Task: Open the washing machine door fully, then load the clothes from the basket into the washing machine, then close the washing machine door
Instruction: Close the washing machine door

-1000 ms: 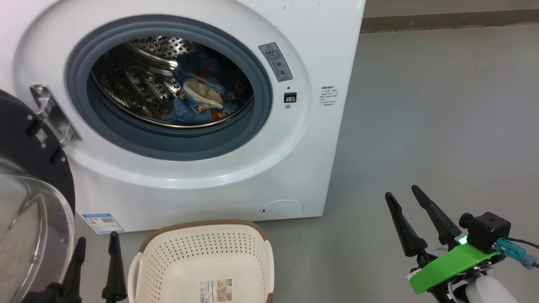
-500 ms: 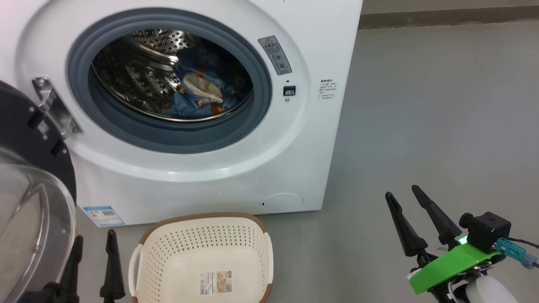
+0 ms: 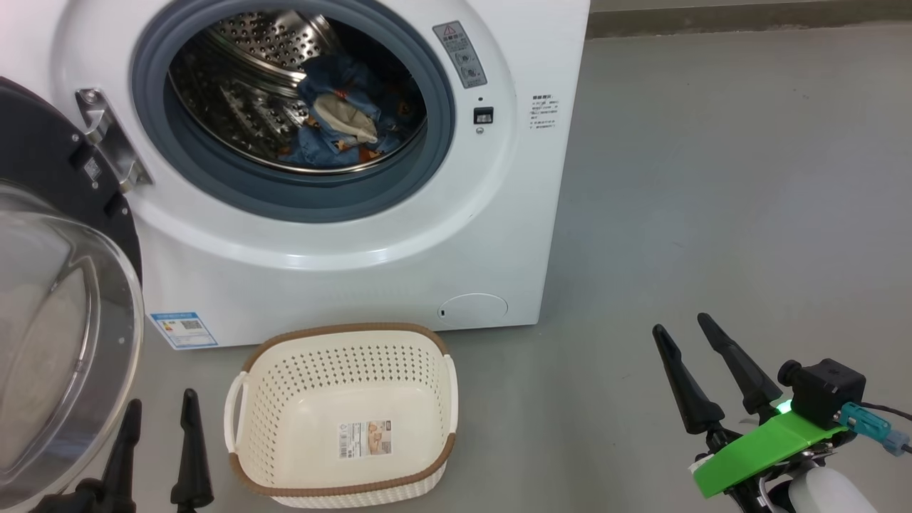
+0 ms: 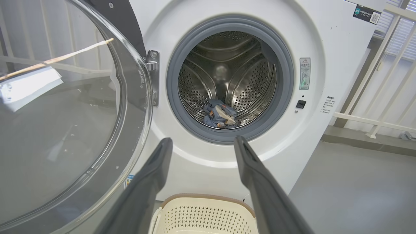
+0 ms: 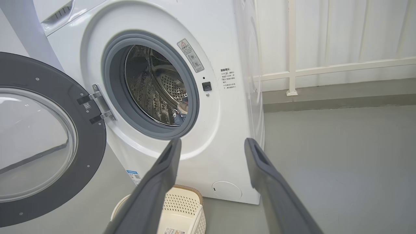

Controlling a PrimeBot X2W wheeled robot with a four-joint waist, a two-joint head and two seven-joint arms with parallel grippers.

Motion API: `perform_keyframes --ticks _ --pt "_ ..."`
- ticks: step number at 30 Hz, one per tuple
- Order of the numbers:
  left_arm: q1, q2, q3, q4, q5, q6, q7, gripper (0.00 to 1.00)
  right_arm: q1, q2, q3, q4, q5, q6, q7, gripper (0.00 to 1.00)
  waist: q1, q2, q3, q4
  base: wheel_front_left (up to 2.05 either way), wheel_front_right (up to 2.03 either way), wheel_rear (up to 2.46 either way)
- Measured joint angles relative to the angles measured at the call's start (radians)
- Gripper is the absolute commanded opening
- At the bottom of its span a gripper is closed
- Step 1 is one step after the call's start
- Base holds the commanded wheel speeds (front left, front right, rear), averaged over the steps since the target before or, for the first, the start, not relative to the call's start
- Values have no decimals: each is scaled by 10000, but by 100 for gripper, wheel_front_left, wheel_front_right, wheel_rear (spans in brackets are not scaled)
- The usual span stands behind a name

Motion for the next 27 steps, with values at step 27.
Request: perform_keyframes --ticks 27 --pt "1 -15 44 44 65 -84 0 100 1 0 -2 10 0 0 0 100 0 0 -20 6 -1 1 0"
